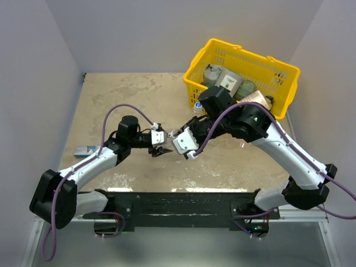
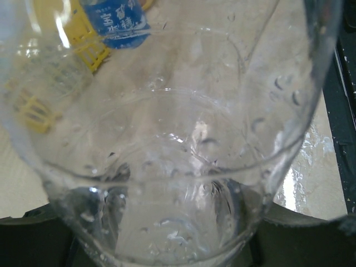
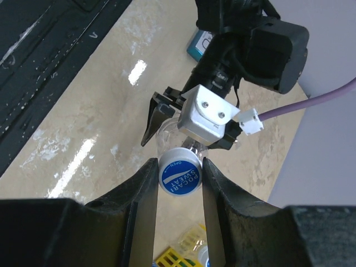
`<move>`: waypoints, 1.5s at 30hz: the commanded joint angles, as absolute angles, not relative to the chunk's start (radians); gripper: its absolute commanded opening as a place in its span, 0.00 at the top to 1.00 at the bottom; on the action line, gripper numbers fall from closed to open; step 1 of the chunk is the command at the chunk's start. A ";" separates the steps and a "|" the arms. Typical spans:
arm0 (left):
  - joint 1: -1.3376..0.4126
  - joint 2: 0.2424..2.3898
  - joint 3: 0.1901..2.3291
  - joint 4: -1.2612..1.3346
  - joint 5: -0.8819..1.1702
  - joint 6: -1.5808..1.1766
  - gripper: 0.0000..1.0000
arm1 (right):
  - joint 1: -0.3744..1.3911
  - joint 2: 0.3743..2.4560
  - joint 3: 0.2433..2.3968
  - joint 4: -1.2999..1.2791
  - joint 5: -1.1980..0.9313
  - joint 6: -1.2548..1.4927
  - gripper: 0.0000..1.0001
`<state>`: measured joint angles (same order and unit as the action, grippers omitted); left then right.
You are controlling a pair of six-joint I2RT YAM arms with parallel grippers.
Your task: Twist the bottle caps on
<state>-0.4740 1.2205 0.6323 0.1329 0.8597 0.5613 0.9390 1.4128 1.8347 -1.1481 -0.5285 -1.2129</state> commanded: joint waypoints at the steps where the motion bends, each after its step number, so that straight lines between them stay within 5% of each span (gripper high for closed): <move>1: -0.485 1.187 0.680 0.143 0.848 0.560 1.00 | 0.940 1.442 1.868 -1.206 -0.500 -1.288 1.00; 35: -0.486 1.155 0.680 0.176 0.861 0.681 1.00 | 0.910 1.459 1.799 -1.135 -0.456 -1.358 1.00; 45: -0.486 1.127 0.621 0.385 0.789 0.586 1.00 | 0.868 1.477 1.767 -1.063 -0.505 -1.186 1.00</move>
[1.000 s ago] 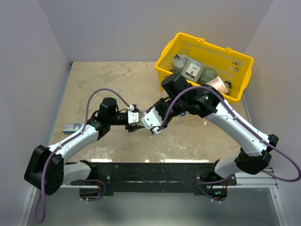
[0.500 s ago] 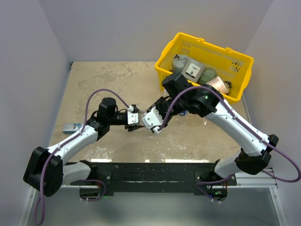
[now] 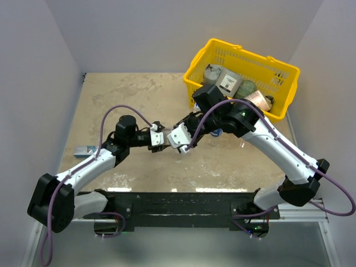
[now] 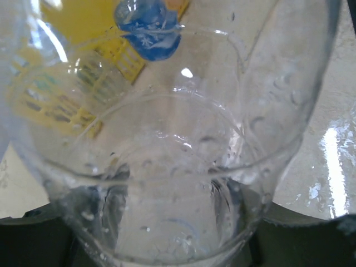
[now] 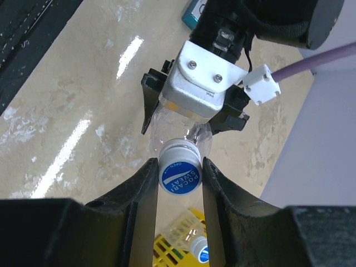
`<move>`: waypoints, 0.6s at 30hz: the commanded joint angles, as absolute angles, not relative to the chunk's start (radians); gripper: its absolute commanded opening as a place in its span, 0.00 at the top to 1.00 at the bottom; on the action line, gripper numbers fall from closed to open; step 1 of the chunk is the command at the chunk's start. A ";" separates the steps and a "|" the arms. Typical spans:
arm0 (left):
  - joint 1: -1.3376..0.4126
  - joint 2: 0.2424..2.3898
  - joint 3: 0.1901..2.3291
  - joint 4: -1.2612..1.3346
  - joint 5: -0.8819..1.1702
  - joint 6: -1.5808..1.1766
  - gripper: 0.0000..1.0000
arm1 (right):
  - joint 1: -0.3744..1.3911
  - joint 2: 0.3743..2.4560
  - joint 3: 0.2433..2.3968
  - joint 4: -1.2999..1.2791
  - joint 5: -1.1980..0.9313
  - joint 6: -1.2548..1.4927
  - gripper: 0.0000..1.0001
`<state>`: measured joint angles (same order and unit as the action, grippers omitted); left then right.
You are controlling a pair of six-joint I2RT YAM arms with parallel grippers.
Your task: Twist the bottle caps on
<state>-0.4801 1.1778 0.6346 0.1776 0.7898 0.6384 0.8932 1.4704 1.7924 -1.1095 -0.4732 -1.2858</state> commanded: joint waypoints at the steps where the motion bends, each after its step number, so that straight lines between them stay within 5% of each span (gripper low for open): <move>1: -0.486 1.121 0.615 0.409 0.764 0.551 1.00 | 0.859 1.479 1.764 -1.052 -0.512 -1.146 1.00; 9: -0.494 1.101 0.558 0.597 0.596 0.393 1.00 | 0.795 1.514 1.739 -0.899 -0.436 -0.841 1.00; 18: -0.612 1.118 0.526 0.718 0.042 0.290 1.00 | 0.795 1.672 1.885 -0.975 -0.339 -0.290 1.00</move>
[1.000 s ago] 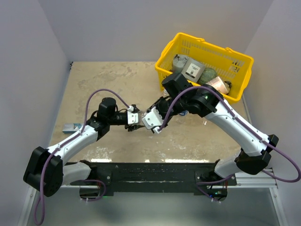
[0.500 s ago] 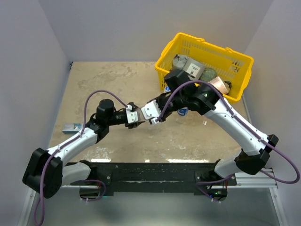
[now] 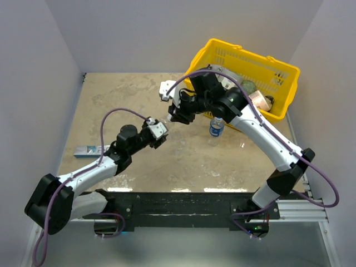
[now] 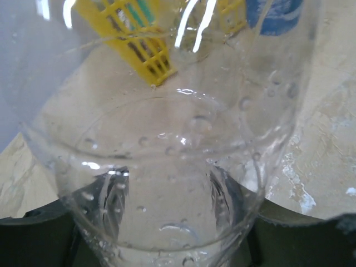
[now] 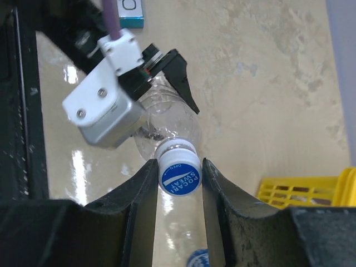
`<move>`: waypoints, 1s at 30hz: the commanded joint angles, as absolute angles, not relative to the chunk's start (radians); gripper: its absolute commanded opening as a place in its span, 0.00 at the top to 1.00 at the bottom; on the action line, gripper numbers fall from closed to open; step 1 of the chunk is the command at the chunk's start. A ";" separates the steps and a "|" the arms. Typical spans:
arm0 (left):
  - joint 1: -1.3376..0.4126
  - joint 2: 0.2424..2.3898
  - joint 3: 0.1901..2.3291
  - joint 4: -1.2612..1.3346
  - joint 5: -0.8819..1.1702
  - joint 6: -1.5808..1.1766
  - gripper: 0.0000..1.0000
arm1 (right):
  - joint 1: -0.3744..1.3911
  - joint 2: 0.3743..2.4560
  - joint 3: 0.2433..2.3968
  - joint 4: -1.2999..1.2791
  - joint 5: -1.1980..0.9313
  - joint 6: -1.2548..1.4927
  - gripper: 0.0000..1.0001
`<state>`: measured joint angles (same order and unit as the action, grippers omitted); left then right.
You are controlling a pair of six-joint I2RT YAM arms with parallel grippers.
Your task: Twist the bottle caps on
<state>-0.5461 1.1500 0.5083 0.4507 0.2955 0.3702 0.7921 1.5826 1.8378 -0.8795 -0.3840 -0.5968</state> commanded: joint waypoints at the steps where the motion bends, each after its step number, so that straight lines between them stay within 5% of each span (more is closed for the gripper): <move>1: -0.623 1.120 0.525 0.724 0.003 0.296 1.00 | 0.795 1.678 1.890 -0.991 -0.356 -0.240 1.00; 17: -0.663 1.141 0.399 0.897 -0.054 0.247 1.00 | 0.798 1.720 1.907 -1.014 -0.430 -0.129 0.99; 20: -0.660 1.143 0.374 0.881 -0.068 0.200 1.00 | 0.796 1.715 1.946 -1.028 -0.400 -0.135 0.64; 21: -0.660 1.141 0.365 0.879 -0.054 0.187 1.00 | 0.796 1.715 1.965 -1.034 -0.399 -0.153 0.45; 23: -0.660 1.141 0.339 0.868 -0.032 0.160 1.00 | 0.796 1.720 2.055 -1.077 -0.428 -0.193 0.32; 24: -0.660 1.144 0.331 0.862 -0.009 0.149 1.00 | 0.796 1.730 2.097 -1.097 -0.442 -0.231 0.04; 30: -0.655 1.146 0.282 0.867 0.096 0.100 1.00 | 0.795 1.730 2.255 -1.290 -0.485 -0.414 0.01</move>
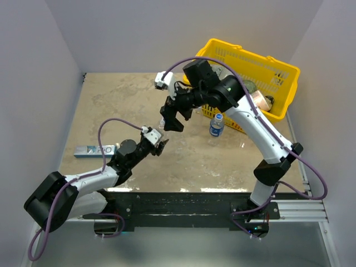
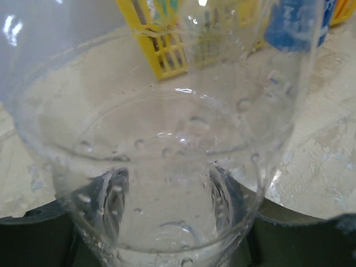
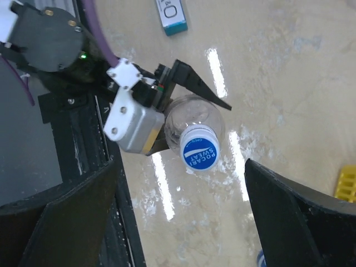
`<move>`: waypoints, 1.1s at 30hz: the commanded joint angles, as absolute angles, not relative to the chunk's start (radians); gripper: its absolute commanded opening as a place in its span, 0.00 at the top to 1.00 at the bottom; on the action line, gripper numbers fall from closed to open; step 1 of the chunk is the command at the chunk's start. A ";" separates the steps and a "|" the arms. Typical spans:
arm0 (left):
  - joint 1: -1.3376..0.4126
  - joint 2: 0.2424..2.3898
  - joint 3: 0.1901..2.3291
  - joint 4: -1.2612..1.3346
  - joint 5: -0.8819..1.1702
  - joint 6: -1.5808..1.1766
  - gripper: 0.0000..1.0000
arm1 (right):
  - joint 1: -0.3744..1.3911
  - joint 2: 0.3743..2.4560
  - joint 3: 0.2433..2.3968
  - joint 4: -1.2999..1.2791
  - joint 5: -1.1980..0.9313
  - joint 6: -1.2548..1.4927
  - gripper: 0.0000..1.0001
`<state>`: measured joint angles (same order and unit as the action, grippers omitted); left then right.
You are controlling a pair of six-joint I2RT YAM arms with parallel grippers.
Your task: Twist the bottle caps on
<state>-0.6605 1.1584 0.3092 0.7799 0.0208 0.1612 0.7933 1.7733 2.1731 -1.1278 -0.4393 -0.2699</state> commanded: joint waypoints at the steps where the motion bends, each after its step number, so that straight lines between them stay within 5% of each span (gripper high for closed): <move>1: -0.652 1.144 0.282 0.862 0.109 0.101 1.00 | 0.792 1.714 2.241 -1.337 -0.471 -0.448 0.01; 10: -0.635 1.134 0.330 0.714 0.514 0.297 1.00 | 0.782 1.405 1.832 -1.046 -0.482 -1.136 0.10; 12: -0.635 1.141 0.363 0.663 0.589 0.368 1.00 | 0.785 1.416 1.850 -1.063 -0.523 -1.254 0.21; 18: -0.637 1.160 0.443 0.471 0.661 0.494 1.00 | 0.811 1.471 1.924 -1.418 -0.569 -1.728 0.32; 33: -0.637 1.180 0.522 0.304 0.706 0.614 1.00 | 0.907 1.393 1.724 -1.419 -0.552 -1.927 0.43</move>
